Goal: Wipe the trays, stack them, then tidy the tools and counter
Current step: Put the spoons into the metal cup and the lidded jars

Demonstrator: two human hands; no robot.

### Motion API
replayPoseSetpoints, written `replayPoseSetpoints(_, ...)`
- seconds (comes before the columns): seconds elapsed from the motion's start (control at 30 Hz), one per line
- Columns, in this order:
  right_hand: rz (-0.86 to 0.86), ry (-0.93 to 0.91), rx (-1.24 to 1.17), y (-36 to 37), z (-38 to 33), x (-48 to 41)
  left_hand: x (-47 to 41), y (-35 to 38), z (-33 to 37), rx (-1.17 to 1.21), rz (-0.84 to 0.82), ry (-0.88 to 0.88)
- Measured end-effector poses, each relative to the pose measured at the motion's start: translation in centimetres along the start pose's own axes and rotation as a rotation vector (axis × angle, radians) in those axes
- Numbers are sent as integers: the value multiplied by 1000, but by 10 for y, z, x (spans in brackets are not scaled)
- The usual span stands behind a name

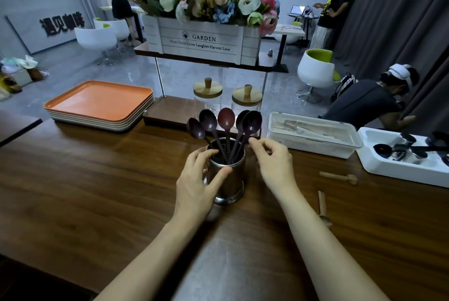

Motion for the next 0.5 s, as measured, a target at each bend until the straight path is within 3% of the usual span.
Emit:
replayPoseSetpoints(0.1,36,136,307,-9,31,3,-1,1,-1,1,16,2)
replayPoseSetpoints(0.23,-58,341,651,-9,65,11,-1,0,-2,5,18,12)
replayPoseSetpoints(0.4,-106,345,622,-8,67,7,-1,2,-2,1,18,10)
replayPoseSetpoints(0.5,-149,400,353,-6,74,7,0,2,-3,-3,13,8)
Point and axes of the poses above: each hand's wrist, its own x-axis away from the middle knuckle, its own y-axis out of the palm, z = x × y, the point moved 5 cm from there along -x, towards the middle knuckle, and after that the axes turned 14 degrees about -z, right-handed, at the moved point
